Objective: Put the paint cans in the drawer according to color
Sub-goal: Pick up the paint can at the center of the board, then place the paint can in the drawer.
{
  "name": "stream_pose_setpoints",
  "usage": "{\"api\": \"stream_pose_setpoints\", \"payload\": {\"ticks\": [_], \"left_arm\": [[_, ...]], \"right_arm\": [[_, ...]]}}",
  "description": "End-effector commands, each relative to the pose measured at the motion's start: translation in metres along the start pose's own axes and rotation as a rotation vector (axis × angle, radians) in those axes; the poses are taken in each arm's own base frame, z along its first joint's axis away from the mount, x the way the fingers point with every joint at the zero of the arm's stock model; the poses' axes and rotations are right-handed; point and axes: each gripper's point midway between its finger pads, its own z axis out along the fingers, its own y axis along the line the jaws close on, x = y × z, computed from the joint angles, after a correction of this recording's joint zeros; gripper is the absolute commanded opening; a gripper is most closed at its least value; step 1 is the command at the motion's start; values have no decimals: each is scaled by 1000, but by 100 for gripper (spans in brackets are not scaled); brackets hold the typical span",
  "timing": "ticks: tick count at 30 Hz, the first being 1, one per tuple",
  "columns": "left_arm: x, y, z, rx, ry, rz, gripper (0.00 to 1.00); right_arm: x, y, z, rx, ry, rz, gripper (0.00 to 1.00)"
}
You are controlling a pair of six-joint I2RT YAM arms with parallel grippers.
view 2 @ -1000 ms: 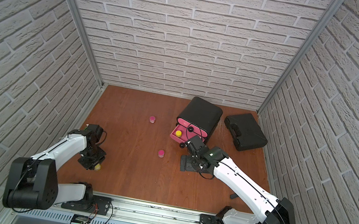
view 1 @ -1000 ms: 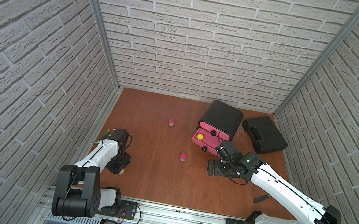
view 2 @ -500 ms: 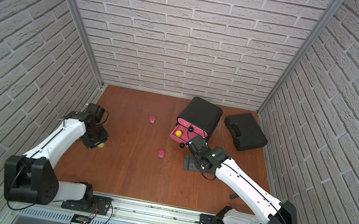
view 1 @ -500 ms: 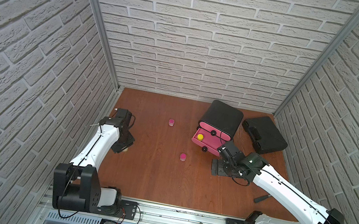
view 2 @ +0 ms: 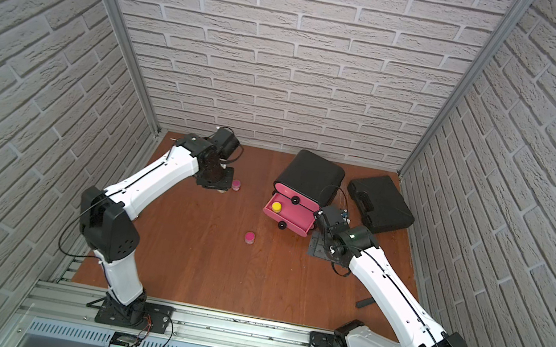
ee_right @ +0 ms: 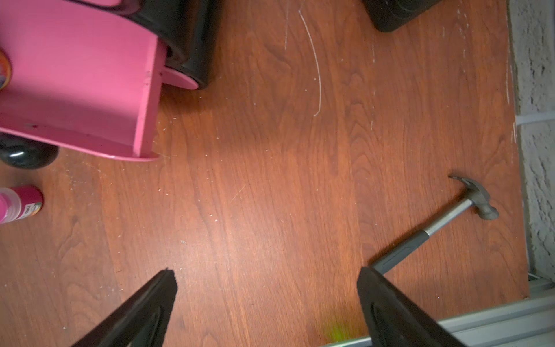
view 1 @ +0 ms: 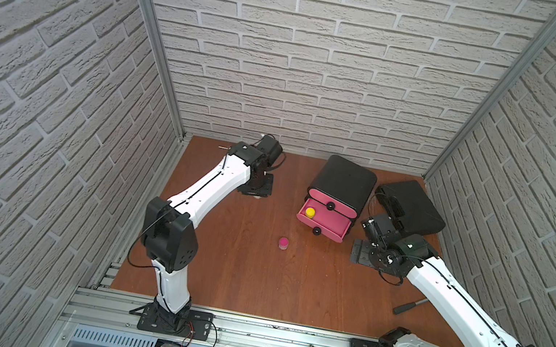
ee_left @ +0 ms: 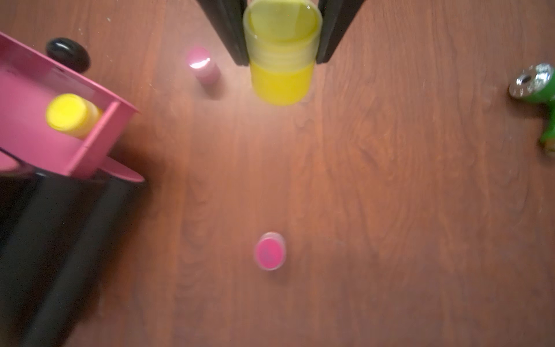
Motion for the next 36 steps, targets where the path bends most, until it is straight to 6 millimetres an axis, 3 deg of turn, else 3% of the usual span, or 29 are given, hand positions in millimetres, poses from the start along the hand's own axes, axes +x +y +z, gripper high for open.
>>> {"api": "stream_pose_setpoints", "payload": {"ticks": [1,8,14,25,36], "left_arm": [[0,-31,0,-3,11,158,23],[-8,-116,4,107,-20,319,22],[2,-167,8,165,-34,420,21],[18,-202,21,186,-43,481,21],[26,-219,42,211,-22,491,26]], "right_arm": [[-2,-13,2,19,-14,45,99],[-2,-22,11,32,-10,113,99],[8,-23,12,4,3,116,100],[18,-29,4,-20,-13,116,100],[21,-34,-5,-42,-30,128,100]]}}
